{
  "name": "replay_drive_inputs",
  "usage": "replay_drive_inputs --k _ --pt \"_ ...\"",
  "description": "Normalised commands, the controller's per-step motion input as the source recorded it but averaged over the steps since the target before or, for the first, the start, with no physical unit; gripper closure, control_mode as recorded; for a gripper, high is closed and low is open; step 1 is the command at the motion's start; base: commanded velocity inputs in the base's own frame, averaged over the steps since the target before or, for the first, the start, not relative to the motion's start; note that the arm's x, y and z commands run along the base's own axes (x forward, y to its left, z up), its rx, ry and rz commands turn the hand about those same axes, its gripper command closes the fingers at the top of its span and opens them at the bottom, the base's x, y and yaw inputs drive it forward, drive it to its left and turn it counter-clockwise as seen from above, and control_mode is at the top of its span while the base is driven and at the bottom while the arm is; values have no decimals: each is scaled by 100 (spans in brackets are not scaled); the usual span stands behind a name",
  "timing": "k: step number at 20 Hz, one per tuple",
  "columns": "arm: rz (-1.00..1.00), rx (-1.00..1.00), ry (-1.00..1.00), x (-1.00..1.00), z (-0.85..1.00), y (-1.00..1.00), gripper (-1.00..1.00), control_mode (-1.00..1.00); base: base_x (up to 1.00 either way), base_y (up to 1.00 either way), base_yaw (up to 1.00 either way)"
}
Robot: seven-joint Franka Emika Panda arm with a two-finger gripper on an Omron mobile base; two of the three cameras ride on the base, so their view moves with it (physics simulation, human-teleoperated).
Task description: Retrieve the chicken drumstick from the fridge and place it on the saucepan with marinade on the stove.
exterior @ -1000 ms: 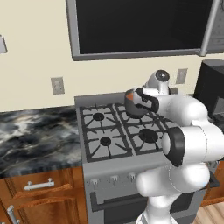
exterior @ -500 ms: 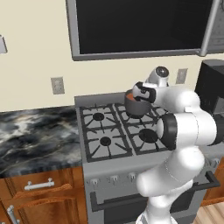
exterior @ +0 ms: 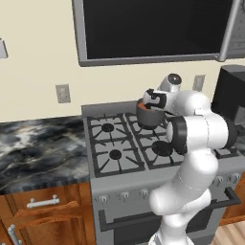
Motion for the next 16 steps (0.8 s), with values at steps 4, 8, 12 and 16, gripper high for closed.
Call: replay_drive_inputs --k 4,8,12,16 --pt "0 0 0 40 -17 0 100 -100 0 0 0" --pt "0 0 0 41 -4 -5 100 -100 0 0 0" --pt "0 0 0 42 -6 -11 100 -100 0 0 0" --pt "0 0 0 33 -17 -12 100 -100 0 0 0"
